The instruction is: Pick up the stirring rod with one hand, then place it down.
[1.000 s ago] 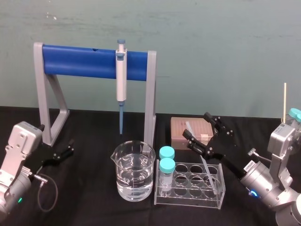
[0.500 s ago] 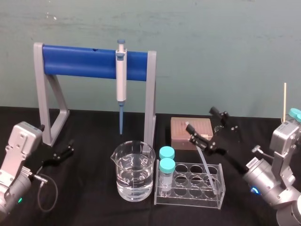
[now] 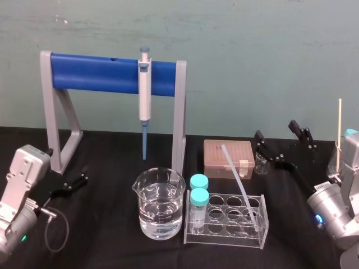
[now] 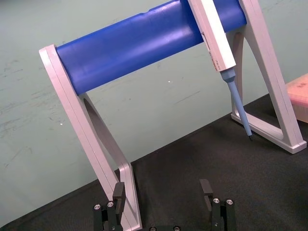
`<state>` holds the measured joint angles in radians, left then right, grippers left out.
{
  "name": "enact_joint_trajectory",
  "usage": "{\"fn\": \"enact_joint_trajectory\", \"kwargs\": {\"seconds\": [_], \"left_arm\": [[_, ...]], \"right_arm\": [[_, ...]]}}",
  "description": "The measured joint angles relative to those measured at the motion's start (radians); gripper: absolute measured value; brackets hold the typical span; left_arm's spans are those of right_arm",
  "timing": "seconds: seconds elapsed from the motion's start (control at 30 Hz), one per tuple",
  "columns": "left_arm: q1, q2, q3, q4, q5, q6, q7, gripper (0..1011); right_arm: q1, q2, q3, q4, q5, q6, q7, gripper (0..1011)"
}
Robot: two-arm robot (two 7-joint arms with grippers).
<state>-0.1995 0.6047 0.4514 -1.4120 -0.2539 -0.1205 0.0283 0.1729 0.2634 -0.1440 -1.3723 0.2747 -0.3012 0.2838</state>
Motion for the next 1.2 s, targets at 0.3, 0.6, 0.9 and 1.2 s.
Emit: {"fn": "enact_joint_trajectory", "kwargs": {"seconds": [0.3, 0.6, 0.9, 1.2], "left_arm": [[0.0, 0.0, 0.0, 0.0, 0.0, 0.0, 0.0, 1000], [0.0, 0.0, 0.0, 0.0, 0.0, 0.0, 0.0, 1000], [0.0, 0.0, 0.0, 0.0, 0.0, 0.0, 0.0, 1000], [0.0, 0.0, 0.0, 0.0, 0.0, 0.0, 0.0, 1000]], "right_arm": [[-0.032, -0.008, 0.036, -0.044, -0.008, 0.18, -0.052, 1003], [-0.035, -0.007, 0.032, -0.04, -0.037, 0.232, -0.058, 1003], [-0.034, -0.007, 0.03, -0.037, -0.042, 0.234, -0.057, 1003], [-0.034, -0.007, 0.03, -0.039, -0.04, 0.234, -0.057, 1003]]}}
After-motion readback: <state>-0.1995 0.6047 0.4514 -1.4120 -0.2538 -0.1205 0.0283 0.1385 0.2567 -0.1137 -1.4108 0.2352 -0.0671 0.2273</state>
